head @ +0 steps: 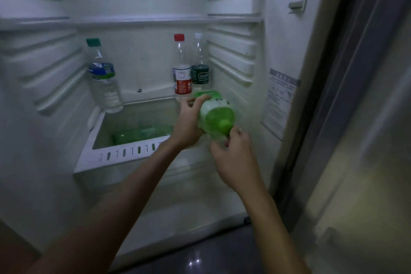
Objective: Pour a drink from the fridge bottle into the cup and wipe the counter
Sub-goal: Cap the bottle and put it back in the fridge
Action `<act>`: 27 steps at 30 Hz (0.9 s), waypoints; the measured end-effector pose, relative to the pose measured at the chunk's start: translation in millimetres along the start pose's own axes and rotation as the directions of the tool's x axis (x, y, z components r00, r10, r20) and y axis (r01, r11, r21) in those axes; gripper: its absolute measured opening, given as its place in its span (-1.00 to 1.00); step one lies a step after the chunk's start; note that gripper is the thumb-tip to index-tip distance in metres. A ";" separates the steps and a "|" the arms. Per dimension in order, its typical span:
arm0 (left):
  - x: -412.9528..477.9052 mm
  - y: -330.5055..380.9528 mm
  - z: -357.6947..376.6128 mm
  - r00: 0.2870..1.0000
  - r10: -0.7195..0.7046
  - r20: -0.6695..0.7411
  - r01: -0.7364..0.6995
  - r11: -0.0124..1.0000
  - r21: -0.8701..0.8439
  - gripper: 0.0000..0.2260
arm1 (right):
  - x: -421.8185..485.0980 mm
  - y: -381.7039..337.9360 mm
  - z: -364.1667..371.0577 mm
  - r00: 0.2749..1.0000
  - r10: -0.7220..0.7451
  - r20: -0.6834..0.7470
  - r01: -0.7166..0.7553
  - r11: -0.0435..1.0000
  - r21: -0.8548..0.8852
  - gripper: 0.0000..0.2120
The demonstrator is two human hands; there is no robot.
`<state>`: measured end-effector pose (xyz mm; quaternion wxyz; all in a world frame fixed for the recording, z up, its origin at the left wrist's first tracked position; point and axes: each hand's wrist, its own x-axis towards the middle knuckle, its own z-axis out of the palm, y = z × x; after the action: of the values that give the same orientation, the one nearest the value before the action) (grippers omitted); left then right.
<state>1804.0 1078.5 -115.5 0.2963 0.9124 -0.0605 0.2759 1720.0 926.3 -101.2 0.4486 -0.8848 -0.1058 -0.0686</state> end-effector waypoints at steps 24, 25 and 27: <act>39.4 14.1 10.0 0.930 -0.290 0.224 0.273 0.956 0.104 -0.20 | 14.7 31.1 20.2 0.982 -0.103 -0.157 0.097 0.994 -0.044 -0.43; 40.2 14.1 9.2 0.928 -0.291 0.231 0.274 0.956 0.103 -0.19 | 16.5 31.3 18.0 0.987 -0.103 -0.123 0.096 0.994 -0.056 -0.41; 41.1 13.4 6.7 0.922 -0.296 0.249 0.281 0.955 0.092 -0.17 | 19.7 31.3 15.4 0.991 -0.113 -0.074 0.106 0.990 -0.089 -0.39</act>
<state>1838.1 1066.0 -91.0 0.2980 0.9474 0.0436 0.1087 1747.3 923.2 -130.4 0.4100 -0.8926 -0.1333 -0.1323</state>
